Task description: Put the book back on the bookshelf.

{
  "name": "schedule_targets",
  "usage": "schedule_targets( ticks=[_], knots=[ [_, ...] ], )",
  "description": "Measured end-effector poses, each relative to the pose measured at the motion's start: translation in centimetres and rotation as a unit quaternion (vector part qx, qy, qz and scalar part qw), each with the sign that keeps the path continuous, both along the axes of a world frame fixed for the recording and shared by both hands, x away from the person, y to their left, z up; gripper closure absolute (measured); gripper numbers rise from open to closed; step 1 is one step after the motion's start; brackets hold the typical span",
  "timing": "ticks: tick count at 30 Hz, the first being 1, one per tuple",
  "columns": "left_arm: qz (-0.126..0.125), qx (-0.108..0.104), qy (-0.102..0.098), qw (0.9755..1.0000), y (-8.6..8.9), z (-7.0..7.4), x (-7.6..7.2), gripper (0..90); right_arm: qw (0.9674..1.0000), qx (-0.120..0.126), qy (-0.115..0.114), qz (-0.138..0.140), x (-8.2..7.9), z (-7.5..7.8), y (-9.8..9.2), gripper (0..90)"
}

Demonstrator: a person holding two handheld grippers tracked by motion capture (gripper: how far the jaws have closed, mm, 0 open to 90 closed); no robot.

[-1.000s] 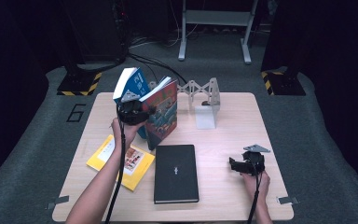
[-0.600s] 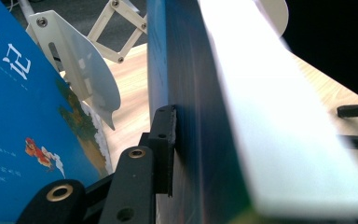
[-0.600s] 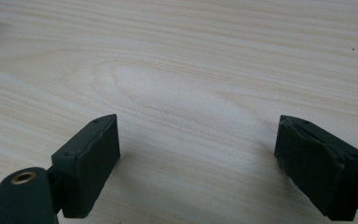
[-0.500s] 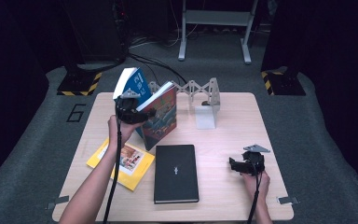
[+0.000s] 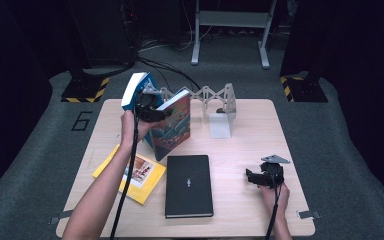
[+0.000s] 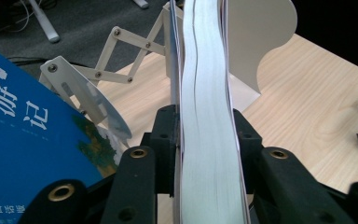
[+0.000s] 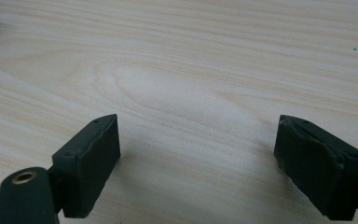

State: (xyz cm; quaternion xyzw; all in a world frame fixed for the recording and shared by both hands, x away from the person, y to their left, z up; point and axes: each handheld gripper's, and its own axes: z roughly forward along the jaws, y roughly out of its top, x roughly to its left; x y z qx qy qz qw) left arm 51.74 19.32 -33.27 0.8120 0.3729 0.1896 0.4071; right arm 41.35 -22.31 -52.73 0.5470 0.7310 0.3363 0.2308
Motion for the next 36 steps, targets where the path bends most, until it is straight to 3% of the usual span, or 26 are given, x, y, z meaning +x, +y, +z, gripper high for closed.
schedule_targets(
  ticks=[2,15,21,25,31,36],
  knots=[
    [0.002,0.007,0.001,1.0,0.1,0.1,0.1,72.0,1.0,0.003,0.0,-0.002,0.0,0.0,0.1,13.9],
    [0.05,-0.041,-0.015,0.9978,0.1,-0.6,0.2,73.9,1.0,0.001,0.002,-0.003,0.0,0.0,0.0,14.1],
    [0.07,-0.051,-0.02,0.996,-0.8,-0.6,0.9,73.9,1.0,0.002,0.001,-0.006,0.0,0.0,0.0,14.0],
    [0.091,-0.077,-0.019,0.9927,-1.3,-0.6,1.6,73.9,1.0,0.002,0.001,-0.005,0.0,0.0,0.0,14.0],
    [0.117,-0.087,-0.015,0.9892,-2.3,-0.8,2.8,73.9,1.0,0.003,0.0,-0.005,0.0,0.0,0.0,14.0],
    [0.161,-0.114,-0.004,0.9804,-2.7,-1.2,3.7,73.8,1.0,0.001,-0.001,-0.005,0.0,0.0,0.0,13.9]
  ],
)
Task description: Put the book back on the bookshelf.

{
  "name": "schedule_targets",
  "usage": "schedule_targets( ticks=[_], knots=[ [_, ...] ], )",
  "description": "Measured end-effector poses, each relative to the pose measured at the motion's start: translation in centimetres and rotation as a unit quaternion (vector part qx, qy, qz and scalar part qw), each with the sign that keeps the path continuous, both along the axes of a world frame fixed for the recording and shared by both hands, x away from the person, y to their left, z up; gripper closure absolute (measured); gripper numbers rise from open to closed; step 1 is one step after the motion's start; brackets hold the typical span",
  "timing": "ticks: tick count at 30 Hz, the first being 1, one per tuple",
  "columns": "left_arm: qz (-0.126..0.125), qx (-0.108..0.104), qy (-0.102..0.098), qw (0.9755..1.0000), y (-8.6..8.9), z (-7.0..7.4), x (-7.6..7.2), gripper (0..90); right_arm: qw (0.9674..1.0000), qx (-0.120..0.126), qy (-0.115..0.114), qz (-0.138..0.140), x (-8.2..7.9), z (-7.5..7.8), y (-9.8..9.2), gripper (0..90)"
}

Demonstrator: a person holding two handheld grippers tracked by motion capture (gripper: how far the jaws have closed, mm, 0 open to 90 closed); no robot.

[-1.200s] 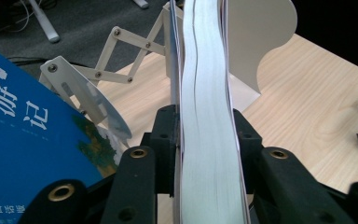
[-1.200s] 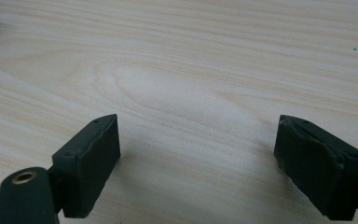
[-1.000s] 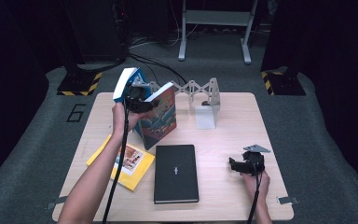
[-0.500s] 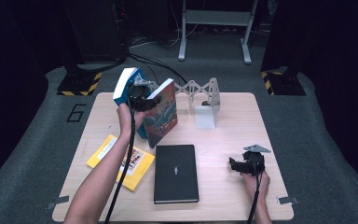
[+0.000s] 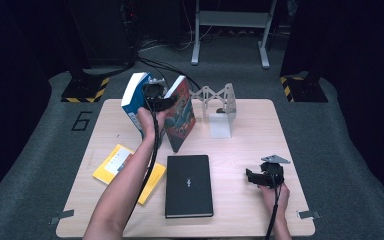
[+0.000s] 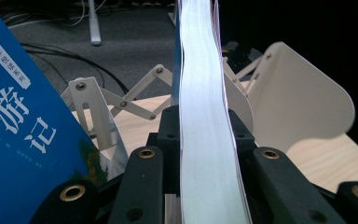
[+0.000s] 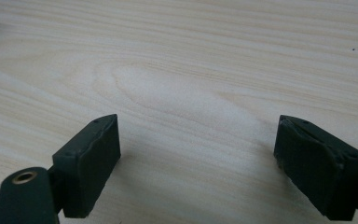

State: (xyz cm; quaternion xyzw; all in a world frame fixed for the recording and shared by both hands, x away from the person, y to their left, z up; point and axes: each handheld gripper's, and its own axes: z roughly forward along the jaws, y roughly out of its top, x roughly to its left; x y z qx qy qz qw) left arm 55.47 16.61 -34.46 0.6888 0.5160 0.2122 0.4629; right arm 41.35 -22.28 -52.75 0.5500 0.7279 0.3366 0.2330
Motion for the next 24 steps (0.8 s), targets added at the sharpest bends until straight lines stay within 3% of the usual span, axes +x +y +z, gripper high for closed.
schedule_targets(
  ticks=[5,8,12,14,17,24],
  knots=[
    [0.036,-0.027,0.014,0.9989,-0.2,-0.2,1.1,73.7,1.0,-0.001,0.0,0.002,0.0,0.0,0.0,14.0],
    [0.048,-0.022,0.016,0.9985,-0.1,-0.2,1.5,73.6,1.0,-0.002,0.0,0.002,0.0,0.0,0.0,13.9],
    [0.027,0.009,0.019,0.9994,0.2,0.0,1.7,72.0,1.0,-0.002,-0.001,0.0,0.0,0.0,0.0,13.9],
    [0.007,0.012,0.024,0.9996,0.4,-0.1,1.3,66.3,1.0,-0.001,0.001,-0.001,0.0,0.0,0.1,13.9],
    [0.0,0.031,0.014,0.9994,0.8,-0.4,0.7,60.3,1.0,0.0,0.001,-0.002,-0.1,0.0,0.1,13.9],
    [-0.004,0.013,0.008,0.9999,2.6,-1.7,-0.7,56.7,1.0,-0.006,0.001,0.003,0.0,0.0,0.1,14.0]
  ],
)
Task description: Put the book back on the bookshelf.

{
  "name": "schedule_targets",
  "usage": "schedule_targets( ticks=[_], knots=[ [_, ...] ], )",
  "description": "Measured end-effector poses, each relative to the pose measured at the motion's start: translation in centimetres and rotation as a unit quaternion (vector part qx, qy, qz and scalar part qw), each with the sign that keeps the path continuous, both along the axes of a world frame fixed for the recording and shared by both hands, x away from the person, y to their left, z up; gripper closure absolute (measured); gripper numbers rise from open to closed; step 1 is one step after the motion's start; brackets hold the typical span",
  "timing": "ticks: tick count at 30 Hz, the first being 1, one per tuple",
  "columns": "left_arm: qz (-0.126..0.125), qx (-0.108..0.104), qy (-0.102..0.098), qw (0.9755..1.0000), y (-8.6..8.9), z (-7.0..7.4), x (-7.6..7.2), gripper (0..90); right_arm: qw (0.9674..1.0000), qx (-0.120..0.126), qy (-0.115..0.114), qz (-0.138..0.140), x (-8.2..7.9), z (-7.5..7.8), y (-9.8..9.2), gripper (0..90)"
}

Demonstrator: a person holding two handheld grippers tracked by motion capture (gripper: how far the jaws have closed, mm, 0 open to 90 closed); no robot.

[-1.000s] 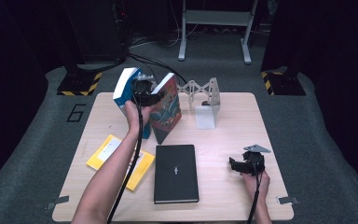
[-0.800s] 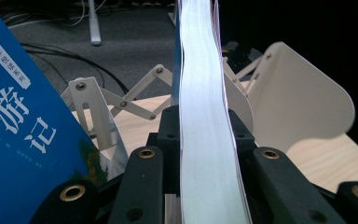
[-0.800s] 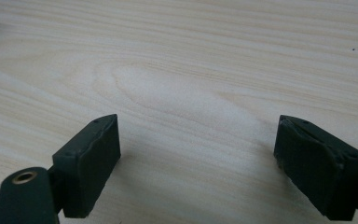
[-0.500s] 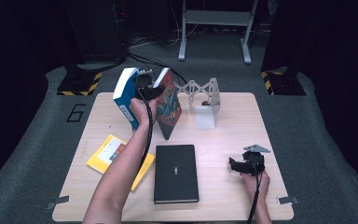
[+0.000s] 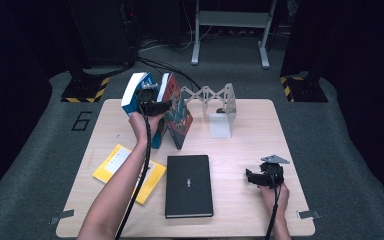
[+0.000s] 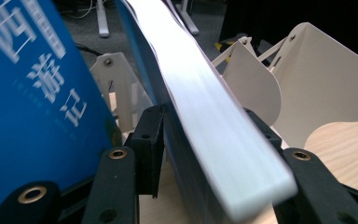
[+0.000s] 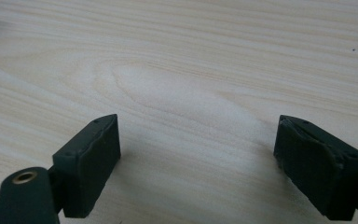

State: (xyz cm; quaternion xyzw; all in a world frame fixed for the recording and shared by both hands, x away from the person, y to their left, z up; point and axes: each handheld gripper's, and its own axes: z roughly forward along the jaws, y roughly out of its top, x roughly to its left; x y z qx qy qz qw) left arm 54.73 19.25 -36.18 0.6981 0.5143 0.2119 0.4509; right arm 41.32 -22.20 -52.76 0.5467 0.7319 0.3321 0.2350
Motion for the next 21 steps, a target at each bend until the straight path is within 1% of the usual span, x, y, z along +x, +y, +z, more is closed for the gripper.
schedule_targets(
  ticks=[1,3,5,7,9,10,12,14,15,16,17,18,19,20,21],
  knots=[
    [0.002,-0.009,-0.003,1.0,0.2,-0.2,-0.2,56.7,1.0,-0.001,0.0,0.001,0.0,0.0,0.0,14.0],
    [-0.003,-0.015,-0.004,0.9999,0.3,-0.7,-0.5,56.7,1.0,0.0,0.0,0.0,0.0,0.0,0.0,14.0],
    [-0.008,-0.012,-0.008,0.9999,0.2,-0.9,-0.7,56.7,1.0,0.0,0.002,-0.003,0.0,0.0,0.1,14.1],
    [-0.009,-0.015,-0.009,0.9998,0.0,-1.2,-0.8,56.6,1.0,0.0,0.002,-0.003,0.0,0.0,0.1,14.1],
    [-0.01,-0.011,-0.012,0.9998,-0.3,-1.4,-0.8,56.6,1.0,0.0,0.002,-0.004,-0.1,0.0,0.1,14.2],
    [-0.012,-0.007,-0.009,0.9999,-0.4,-1.5,-0.8,56.6,1.0,-0.001,0.002,-0.004,-0.1,0.0,0.1,14.2],
    [-0.011,-0.001,-0.011,0.9999,-0.7,-1.8,-0.8,56.6,1.0,-0.001,0.002,-0.004,-0.1,0.0,0.1,14.1],
    [-0.008,0.001,-0.012,0.9999,-0.8,-1.9,-0.9,58.9,1.0,-0.001,0.002,-0.004,-0.1,0.0,0.1,14.2],
    [-0.006,0.002,-0.011,0.9999,-0.8,-1.9,-0.9,61.4,1.0,-0.001,0.002,-0.004,-0.1,0.0,0.1,14.2],
    [-0.001,0.007,-0.011,0.9999,-0.7,-1.9,-1.0,64.7,1.0,-0.001,0.002,-0.004,-0.1,0.0,0.2,14.2],
    [0.006,0.007,-0.015,0.9998,-0.7,-1.9,-1.1,68.1,1.0,-0.002,0.002,-0.004,-0.1,0.0,0.2,14.2],
    [0.007,0.003,-0.019,0.9998,-0.7,-2.0,-1.1,70.9,1.0,-0.002,0.002,-0.004,0.0,0.0,0.2,14.2],
    [0.011,-0.018,-0.021,0.9995,-0.5,-2.2,-1.2,72.6,1.0,-0.002,0.002,-0.004,-0.1,0.0,0.2,14.2],
    [0.013,-0.024,-0.025,0.9993,-0.5,-2.3,-1.3,73.8,1.0,-0.001,0.002,-0.004,-0.1,0.0,0.2,14.2],
    [0.017,-0.025,-0.033,0.999,-0.7,-2.4,-1.5,74.2,1.0,0.0,0.001,-0.005,0.0,0.0,0.2,14.2]
  ],
)
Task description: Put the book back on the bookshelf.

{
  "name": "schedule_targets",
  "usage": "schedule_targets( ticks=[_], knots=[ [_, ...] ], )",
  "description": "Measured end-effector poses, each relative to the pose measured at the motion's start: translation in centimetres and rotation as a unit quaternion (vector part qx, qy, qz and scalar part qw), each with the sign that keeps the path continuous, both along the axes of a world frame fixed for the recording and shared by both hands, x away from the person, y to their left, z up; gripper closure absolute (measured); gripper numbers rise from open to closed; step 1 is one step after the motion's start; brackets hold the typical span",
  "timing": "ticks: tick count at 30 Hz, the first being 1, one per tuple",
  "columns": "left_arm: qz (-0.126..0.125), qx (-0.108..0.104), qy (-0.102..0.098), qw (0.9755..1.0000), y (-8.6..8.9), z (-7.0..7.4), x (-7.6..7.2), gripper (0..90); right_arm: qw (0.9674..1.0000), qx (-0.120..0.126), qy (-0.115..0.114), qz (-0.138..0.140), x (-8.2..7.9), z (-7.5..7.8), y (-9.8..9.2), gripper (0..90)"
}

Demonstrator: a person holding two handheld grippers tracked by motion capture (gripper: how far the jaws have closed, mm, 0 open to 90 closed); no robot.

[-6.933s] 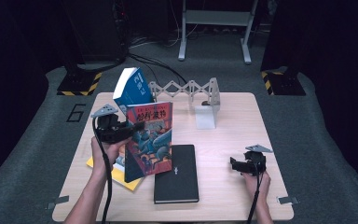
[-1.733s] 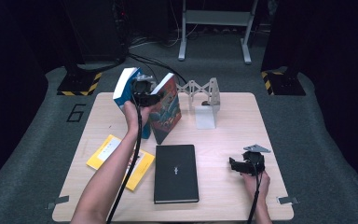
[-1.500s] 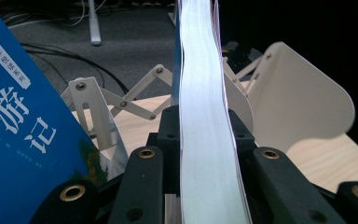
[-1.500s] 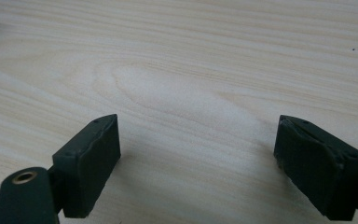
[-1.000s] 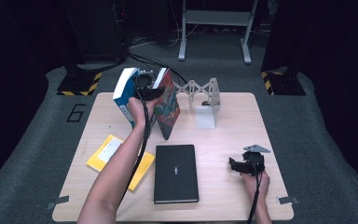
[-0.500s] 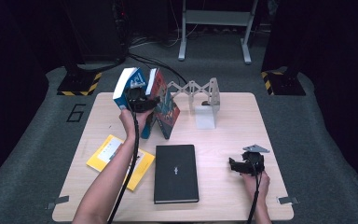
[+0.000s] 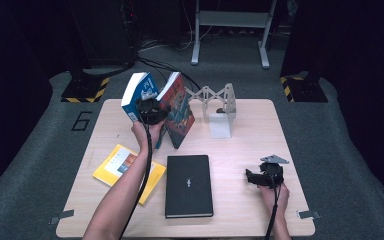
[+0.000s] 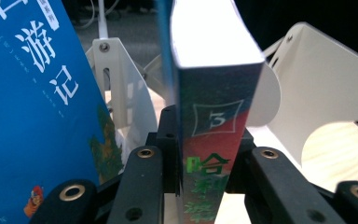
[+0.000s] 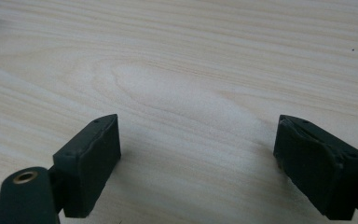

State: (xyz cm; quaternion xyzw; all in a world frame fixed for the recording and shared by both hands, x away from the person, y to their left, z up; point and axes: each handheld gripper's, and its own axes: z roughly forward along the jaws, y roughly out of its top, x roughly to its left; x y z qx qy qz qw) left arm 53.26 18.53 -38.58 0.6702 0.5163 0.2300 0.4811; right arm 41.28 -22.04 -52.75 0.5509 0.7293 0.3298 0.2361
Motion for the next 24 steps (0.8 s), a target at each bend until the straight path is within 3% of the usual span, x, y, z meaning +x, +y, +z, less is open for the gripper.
schedule_targets(
  ticks=[3,14,15,19,21,24],
  knots=[
    [0.018,-0.003,-0.02,0.9996,-0.6,-0.3,-0.4,74.6,1.0,0.0,0.0,0.0,0.0,0.0,0.0,14.2],
    [0.072,-0.027,-0.043,0.9961,-1.0,-0.8,0.0,74.7,1.0,0.0,0.0,0.003,0.0,0.0,0.0,14.3],
    [0.07,-0.026,-0.042,0.9963,-1.0,-0.8,0.0,74.6,1.0,0.0,0.0,0.004,0.0,0.0,0.0,14.2],
    [0.014,-0.007,-0.013,0.9998,-0.8,0.1,0.2,74.0,1.0,-0.001,-0.001,0.003,0.0,0.0,0.0,14.2],
    [-0.005,0.011,-0.007,0.9999,-0.9,0.5,0.1,73.6,1.0,-0.003,-0.001,0.004,0.0,0.0,0.0,14.3],
    [-0.038,0.014,0.001,0.9992,-0.9,1.1,0.2,70.9,1.0,-0.003,-0.004,0.004,0.1,0.0,0.0,14.3]
  ],
)
